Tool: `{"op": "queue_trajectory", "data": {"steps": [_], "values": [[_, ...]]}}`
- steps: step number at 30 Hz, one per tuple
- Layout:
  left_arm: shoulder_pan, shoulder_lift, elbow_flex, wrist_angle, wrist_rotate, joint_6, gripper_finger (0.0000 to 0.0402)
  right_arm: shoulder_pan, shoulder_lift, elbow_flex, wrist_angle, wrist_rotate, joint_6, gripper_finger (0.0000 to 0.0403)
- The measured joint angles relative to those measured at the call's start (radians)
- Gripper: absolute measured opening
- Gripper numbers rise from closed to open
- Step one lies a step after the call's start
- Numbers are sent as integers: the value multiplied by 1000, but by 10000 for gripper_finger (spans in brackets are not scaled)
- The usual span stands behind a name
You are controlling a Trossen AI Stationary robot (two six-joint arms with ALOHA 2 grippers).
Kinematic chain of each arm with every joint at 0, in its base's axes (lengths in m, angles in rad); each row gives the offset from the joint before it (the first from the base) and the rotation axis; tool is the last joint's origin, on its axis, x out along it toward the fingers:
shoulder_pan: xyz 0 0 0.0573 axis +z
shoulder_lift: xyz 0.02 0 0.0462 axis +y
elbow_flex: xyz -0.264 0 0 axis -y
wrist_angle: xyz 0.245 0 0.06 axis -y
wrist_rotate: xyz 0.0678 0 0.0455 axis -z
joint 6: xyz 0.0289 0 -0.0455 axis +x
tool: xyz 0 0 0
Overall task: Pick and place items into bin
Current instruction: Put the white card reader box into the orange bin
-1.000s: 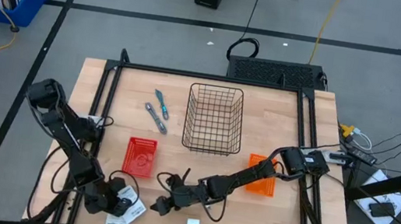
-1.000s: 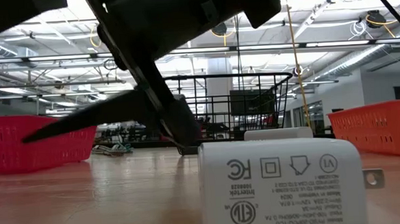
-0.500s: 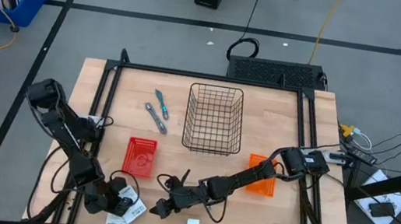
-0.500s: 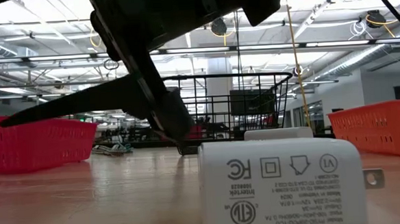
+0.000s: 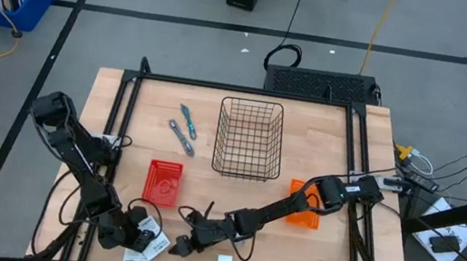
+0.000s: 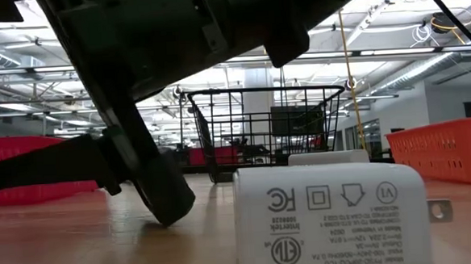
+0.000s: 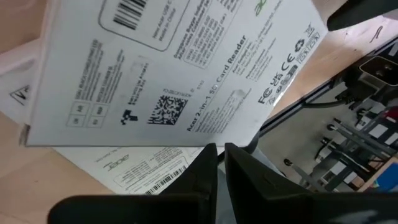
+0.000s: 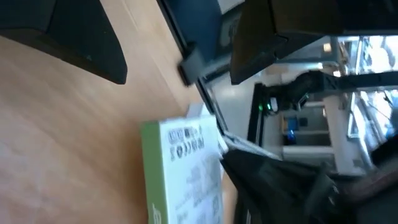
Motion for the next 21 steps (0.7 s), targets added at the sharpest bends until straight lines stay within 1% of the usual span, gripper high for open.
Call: {"op": "queue_trajectory", "data": {"steps": [8,11,14,15,19,21], "values": [[3,0,0,14,-30,-1,35,-17,3,12,-19,24,4,276],[6,0,0,19,-30,3,35,-16,7,71,-123,34,-36,276],[6,0,0,20,-31,2,35,-16,11,142,-266,53,-113,276],[6,0,0,19,-31,4,35,-16,11,159,-285,60,-135,276],[6,0,0,13,-36,8,35,-17,7,173,-230,100,-138,276],[6,0,0,13,-36,12,35,-18,7,174,-231,107,-138,276]]}}
